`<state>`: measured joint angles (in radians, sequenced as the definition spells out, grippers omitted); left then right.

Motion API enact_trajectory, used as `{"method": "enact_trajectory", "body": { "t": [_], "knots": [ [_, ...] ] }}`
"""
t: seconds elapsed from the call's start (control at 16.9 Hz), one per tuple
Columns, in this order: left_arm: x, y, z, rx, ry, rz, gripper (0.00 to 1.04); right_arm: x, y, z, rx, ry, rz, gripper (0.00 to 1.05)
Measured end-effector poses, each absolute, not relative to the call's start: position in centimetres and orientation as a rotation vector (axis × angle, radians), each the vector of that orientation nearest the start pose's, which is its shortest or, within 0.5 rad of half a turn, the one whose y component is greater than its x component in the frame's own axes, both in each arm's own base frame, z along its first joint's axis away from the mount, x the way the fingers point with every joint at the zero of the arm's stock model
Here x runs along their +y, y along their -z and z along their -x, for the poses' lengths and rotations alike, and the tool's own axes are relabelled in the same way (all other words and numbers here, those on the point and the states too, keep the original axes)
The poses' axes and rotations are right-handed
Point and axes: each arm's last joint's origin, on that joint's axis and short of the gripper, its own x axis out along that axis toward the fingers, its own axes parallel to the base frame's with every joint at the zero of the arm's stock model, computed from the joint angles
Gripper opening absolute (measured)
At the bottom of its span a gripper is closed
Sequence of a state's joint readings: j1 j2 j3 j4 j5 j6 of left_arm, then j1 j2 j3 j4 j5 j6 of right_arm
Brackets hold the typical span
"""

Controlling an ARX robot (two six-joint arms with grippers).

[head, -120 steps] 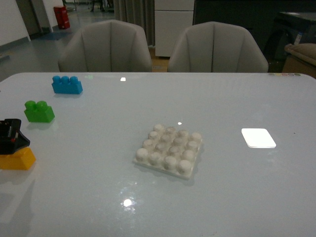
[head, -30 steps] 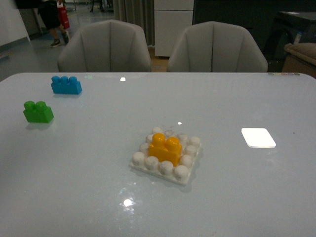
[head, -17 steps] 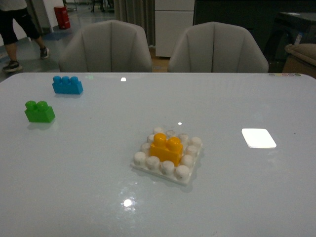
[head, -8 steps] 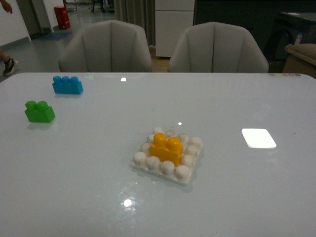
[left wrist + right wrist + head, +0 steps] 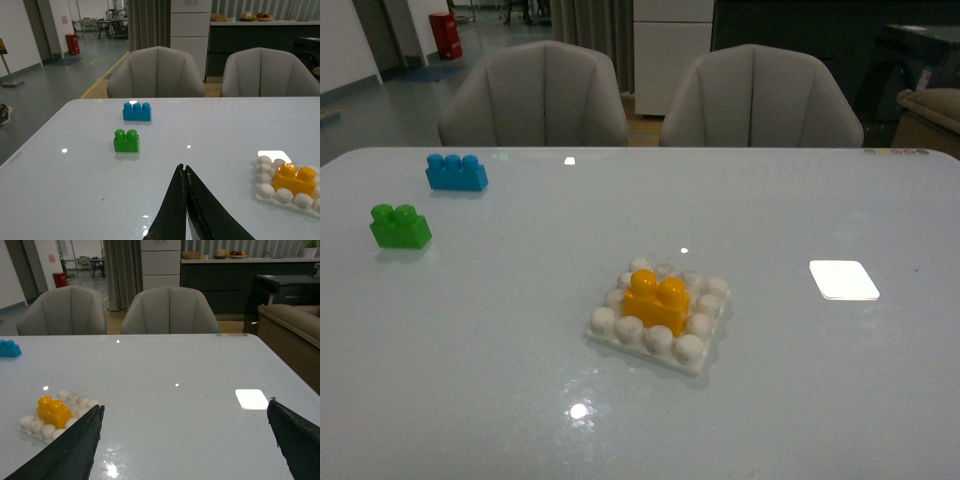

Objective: Insert yellow block into base center

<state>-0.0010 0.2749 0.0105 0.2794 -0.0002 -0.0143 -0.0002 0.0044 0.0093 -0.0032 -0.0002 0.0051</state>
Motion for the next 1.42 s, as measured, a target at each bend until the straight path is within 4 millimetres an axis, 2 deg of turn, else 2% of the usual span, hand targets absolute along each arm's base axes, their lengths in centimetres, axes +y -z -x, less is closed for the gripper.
{"method": "enact_trajectory", "body": {
  "t": [0.53,0.65,0.71,0.95,1.42],
  "knots": [
    [0.0,-17.0,-10.8,-0.010,0.001,0.014,0.02,0.0,-16.6,-9.7,-0.002,0.000,-0.005,0.98],
    [0.0,-16.3,-10.0,0.044,0.003,0.014,0.02,0.0,-16.6,-9.7,-0.001,0.000,-0.005,0.98],
    [0.0,-16.9,-9.8,-0.020,0.002,0.014,0.02,0.0,-16.6,-9.7,-0.001,0.000,-0.005,0.98],
    [0.0,-16.6,-9.8,0.002,0.001,0.014,0.02,0.0,-16.6,-9.7,-0.002,0.000,-0.005,0.98],
    [0.0,-16.6,-9.8,0.002,0.001,0.014,0.97,0.0,-16.6,-9.7,-0.002,0.000,-0.005,0.98]
  ]
}}
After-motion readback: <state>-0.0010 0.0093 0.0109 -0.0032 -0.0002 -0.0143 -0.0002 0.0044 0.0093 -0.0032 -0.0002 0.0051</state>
